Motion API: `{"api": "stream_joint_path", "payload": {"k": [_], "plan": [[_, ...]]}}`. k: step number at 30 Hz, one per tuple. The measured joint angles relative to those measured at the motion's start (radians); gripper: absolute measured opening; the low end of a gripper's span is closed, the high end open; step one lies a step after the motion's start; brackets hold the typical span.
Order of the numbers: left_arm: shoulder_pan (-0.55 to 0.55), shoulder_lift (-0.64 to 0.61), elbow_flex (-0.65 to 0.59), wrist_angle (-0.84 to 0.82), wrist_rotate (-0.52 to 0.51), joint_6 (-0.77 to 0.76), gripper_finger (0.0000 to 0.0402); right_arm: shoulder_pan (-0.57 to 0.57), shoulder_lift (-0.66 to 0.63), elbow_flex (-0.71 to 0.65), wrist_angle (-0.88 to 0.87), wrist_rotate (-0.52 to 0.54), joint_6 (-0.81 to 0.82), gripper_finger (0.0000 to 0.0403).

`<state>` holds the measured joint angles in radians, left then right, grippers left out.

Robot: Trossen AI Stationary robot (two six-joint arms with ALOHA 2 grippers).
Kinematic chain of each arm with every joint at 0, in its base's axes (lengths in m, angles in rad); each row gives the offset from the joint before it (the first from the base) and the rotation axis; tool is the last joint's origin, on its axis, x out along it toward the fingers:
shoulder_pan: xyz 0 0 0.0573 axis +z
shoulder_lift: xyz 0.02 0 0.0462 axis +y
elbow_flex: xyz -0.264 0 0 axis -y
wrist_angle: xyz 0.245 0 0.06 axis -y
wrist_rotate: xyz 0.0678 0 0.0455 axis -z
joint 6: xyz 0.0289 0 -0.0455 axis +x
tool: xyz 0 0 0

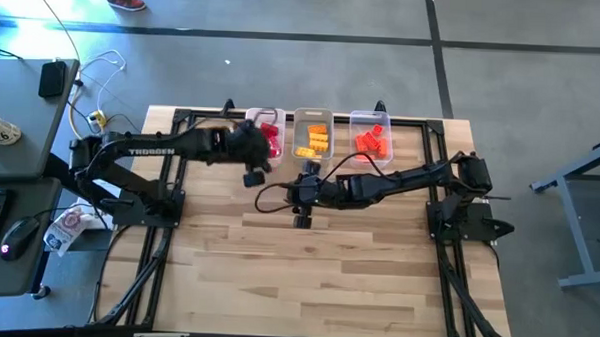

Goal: Sort & place blocks by color
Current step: Put the red game piece into the white bin

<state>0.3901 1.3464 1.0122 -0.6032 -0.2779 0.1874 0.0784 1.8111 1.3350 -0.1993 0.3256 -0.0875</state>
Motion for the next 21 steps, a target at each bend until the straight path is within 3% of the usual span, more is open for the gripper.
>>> {"api": "stream_joint_path", "payload": {"k": [6, 10, 13, 21], "plan": [[0.131, 0.000, 0.000, 0.005, 0.006, 0.033, 0.0074, 0.000, 0.000, 0.000, -0.004, 0.000, 0.000, 0.0190], [0.200, 0.013, 0.000, 0.015, 0.106, -0.026, 0.0075, 0.000, 0.000, 0.000, -0.004, 0.002, 0.000, 0.0190], [0.229, 0.037, 0.000, 0.031, 0.164, -0.065, 0.0076, 0.000, 0.000, 0.000, -0.004, 0.006, 0.000, 0.0190], [0.260, 0.120, -0.001, 0.051, 0.161, -0.072, 0.0114, 0.000, 0.000, 0.000, -0.003, 0.006, 0.000, 0.0190]]}}
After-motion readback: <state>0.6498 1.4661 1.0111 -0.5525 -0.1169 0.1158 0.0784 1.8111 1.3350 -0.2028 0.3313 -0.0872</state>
